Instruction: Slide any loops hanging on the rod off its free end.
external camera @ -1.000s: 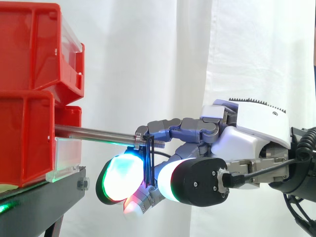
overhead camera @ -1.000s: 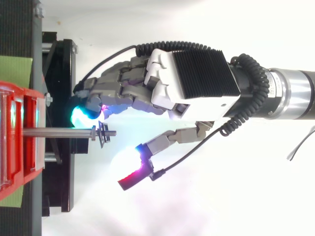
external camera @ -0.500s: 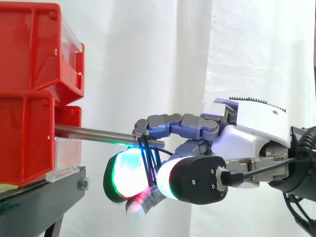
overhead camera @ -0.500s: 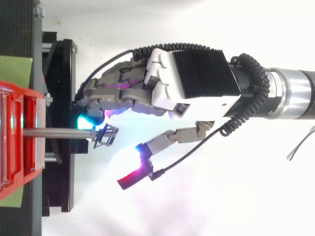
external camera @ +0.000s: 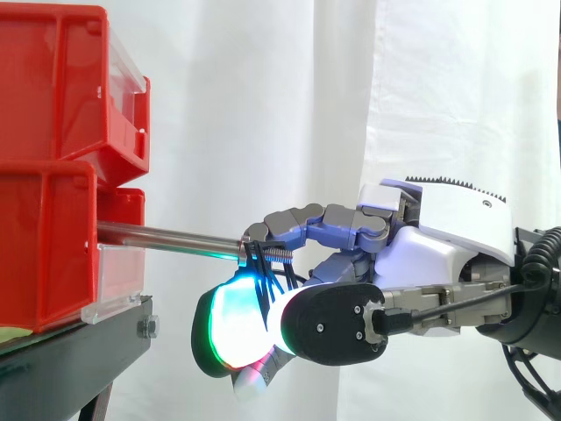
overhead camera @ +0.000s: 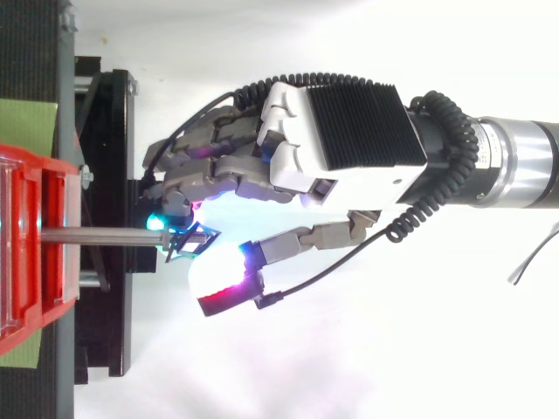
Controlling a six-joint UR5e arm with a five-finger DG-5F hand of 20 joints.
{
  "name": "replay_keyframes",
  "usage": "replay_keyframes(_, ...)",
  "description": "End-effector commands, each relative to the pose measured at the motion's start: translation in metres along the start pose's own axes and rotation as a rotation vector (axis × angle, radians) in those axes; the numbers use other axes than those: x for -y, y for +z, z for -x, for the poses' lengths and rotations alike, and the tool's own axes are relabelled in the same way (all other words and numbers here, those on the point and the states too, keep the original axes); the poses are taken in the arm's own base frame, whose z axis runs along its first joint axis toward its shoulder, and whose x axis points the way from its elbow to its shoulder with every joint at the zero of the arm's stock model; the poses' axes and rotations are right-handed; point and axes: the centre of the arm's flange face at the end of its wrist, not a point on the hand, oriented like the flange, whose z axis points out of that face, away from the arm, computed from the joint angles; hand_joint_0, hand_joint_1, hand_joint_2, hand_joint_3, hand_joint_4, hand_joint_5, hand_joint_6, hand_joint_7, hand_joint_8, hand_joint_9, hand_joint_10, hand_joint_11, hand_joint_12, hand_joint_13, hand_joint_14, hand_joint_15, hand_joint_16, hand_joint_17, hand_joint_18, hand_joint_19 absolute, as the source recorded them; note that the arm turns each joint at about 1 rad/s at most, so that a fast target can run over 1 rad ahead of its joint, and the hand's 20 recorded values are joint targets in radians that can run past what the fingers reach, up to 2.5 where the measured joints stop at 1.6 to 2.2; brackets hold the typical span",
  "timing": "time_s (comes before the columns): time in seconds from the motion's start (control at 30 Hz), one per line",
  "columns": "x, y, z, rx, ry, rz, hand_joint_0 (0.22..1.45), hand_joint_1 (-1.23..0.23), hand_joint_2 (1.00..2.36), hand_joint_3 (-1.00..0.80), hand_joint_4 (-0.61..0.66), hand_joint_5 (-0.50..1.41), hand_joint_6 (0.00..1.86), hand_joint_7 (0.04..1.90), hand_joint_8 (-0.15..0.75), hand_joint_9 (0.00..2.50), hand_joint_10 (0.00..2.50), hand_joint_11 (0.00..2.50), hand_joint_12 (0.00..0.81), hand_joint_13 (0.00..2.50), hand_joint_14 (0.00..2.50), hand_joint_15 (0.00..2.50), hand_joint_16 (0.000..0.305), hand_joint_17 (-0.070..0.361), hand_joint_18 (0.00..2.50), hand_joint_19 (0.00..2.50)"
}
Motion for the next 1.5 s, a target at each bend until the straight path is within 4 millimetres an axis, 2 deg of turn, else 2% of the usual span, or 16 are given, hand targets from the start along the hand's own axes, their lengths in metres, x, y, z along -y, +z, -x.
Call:
replay_keyframes(0.0, 0.001, 0.0, 0.001, 0.0, 0.0, 0.0, 0.58, -0.65, 1.02, -0.21, 0.21, -0.18, 0.84, 1.06, 0.357, 0.91, 0.01, 0.27, 0.33, 0.84, 0.0, 0.07, 0.046, 0.103, 0.85, 0.22)
replay_keyframes(0.23, 0.003, -0.001, 0.002, -0.002, 0.0, -0.005, 0.57, -0.64, 1.03, -0.14, 0.16, -0.18, 0.87, 1.08, 0.359, 0.92, 0.01, 0.28, 0.331, 0.85, 0.0, 0.07, 0.046, 0.104, 0.85, 0.23)
replay_keyframes(0.5, 0.004, -0.001, 0.002, -0.004, 0.003, -0.008, 0.57, -0.64, 1.03, 0.03, 0.07, -0.17, 0.92, 1.16, 0.37, 0.95, 0.01, 0.29, 0.338, 0.87, 0.0, 0.08, 0.049, 0.11, 0.89, 0.24)
replay_keyframes(0.9, 0.008, -0.01, -0.004, -0.075, 0.061, -0.059, 0.59, -0.65, 1.02, 0.06, 0.02, -0.16, 0.93, 1.18, 0.386, 0.97, 0.01, 0.29, 0.352, 0.89, 0.0, 0.08, 0.052, 0.117, 0.93, 0.23)
replay_keyframes(1.2, -0.005, -0.008, 0.009, -0.111, 0.07, -0.025, 0.6, -0.65, 1.02, 0.05, 0.0, -0.16, 0.93, 1.18, 0.381, 0.97, 0.01, 0.28, 0.35, 0.89, 0.0, 0.09, 0.052, 0.117, 0.93, 0.24)
replay_keyframes(1.47, -0.012, -0.02, 0.026, -0.219, 0.08, -0.105, 0.6, -0.65, 1.02, 0.05, 0.0, -0.16, 0.93, 1.18, 0.382, 0.97, 0.01, 0.29, 0.35, 0.89, 0.0, 0.09, 0.052, 0.117, 0.93, 0.24)
